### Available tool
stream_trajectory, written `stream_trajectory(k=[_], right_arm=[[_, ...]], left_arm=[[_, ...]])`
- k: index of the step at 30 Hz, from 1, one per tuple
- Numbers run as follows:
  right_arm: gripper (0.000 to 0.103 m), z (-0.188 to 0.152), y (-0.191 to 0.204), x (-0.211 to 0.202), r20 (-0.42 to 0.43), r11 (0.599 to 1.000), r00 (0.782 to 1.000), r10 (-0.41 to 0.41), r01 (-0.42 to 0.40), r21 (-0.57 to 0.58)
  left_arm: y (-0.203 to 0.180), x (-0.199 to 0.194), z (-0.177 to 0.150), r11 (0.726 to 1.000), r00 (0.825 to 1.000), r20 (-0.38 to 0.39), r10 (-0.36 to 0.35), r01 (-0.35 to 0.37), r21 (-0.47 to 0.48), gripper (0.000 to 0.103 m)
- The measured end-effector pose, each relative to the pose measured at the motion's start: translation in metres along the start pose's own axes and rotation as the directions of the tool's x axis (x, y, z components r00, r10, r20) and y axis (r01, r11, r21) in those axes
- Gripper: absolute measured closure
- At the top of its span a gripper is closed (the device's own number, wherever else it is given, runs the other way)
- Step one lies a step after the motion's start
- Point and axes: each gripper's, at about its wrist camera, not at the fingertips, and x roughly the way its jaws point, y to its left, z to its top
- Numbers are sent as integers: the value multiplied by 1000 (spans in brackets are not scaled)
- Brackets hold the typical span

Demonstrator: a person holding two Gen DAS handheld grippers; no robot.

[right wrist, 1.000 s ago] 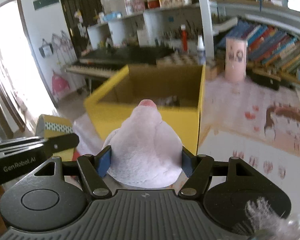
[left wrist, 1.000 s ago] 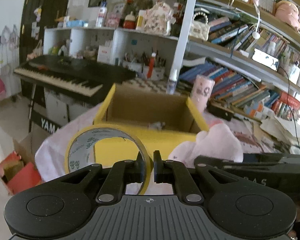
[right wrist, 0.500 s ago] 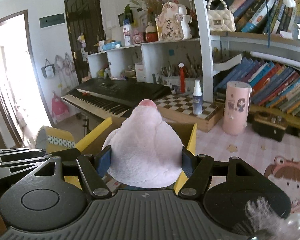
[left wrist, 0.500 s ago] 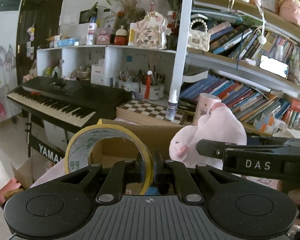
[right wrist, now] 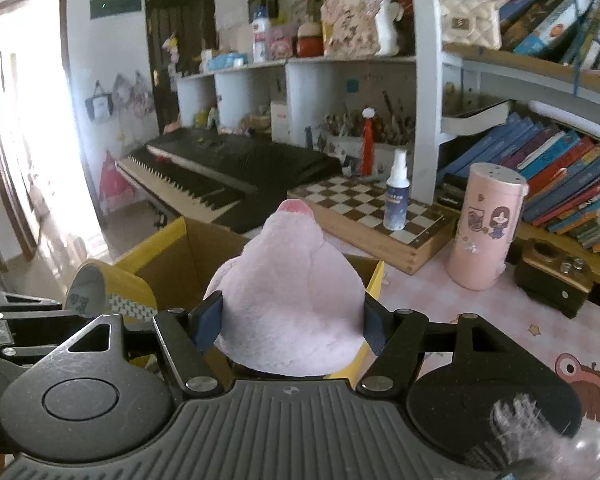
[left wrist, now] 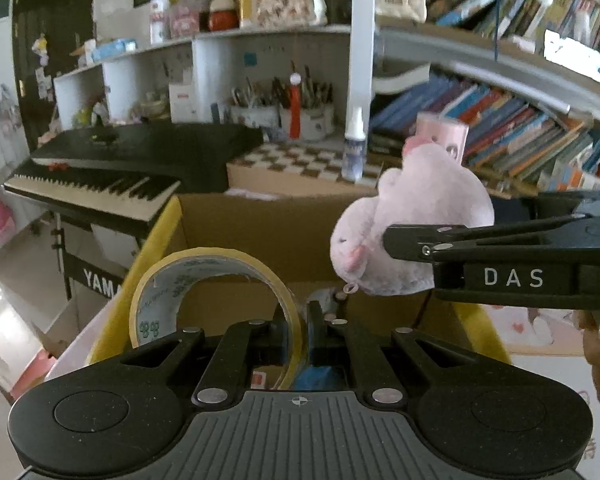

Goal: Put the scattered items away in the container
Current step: 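Lower the tape roll and plush into the box and open both tools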

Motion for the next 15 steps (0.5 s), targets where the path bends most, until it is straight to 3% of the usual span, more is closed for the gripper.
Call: stream_trajectory(k=[9,15], right_arm=[[36,1,0,26,-59,996,997,42,-47,-80],[36,1,-1,40,-103,992,992,67,-77,-98]], left_arm=[[0,30,-12,999,991,-131,1,-6,-40,94],[-4,36,-14,999,989,-145,26,-29,-16,85]])
